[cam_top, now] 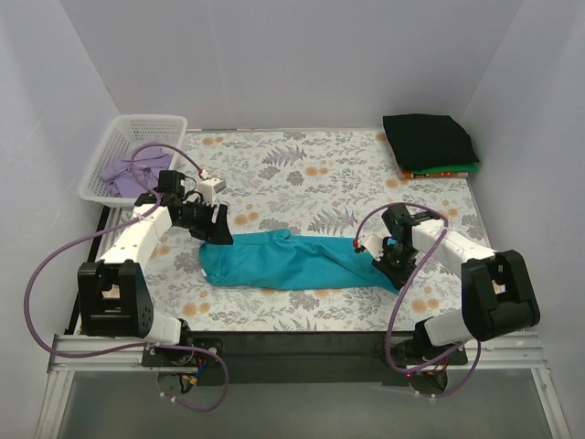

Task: Fold and stack the t-shirts
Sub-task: Flatten the tshirt out

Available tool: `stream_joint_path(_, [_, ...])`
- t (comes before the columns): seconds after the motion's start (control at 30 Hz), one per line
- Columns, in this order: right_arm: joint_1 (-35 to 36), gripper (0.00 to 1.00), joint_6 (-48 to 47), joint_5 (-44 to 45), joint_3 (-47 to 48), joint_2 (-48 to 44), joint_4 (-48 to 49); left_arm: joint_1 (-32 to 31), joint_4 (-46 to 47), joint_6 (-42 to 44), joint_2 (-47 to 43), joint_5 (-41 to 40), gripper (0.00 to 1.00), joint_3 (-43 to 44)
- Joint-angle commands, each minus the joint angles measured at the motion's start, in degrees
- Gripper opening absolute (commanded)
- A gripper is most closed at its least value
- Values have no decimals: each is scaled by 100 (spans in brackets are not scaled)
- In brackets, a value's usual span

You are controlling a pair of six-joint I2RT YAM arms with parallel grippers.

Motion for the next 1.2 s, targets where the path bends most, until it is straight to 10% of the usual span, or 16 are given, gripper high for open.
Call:
stream_joint_path(0.0, [33, 1, 21, 66, 103, -272, -21, 14, 318, -320, 219, 175, 59, 362])
stream_joint_path(0.63, [-11, 1, -41, 75, 534, -694, -470, -663, 1067, -1155, 2540, -1197, 51, 1286])
stream_joint_path(0.93, [-213, 1, -199, 128, 745, -483, -443, -856, 1172, -1489, 2707, -1144, 6, 1601])
stream_joint_path(1.17, [-521, 1, -313, 31, 1079, -158, -443, -856, 848, -1516, 2698, -722, 0, 2173])
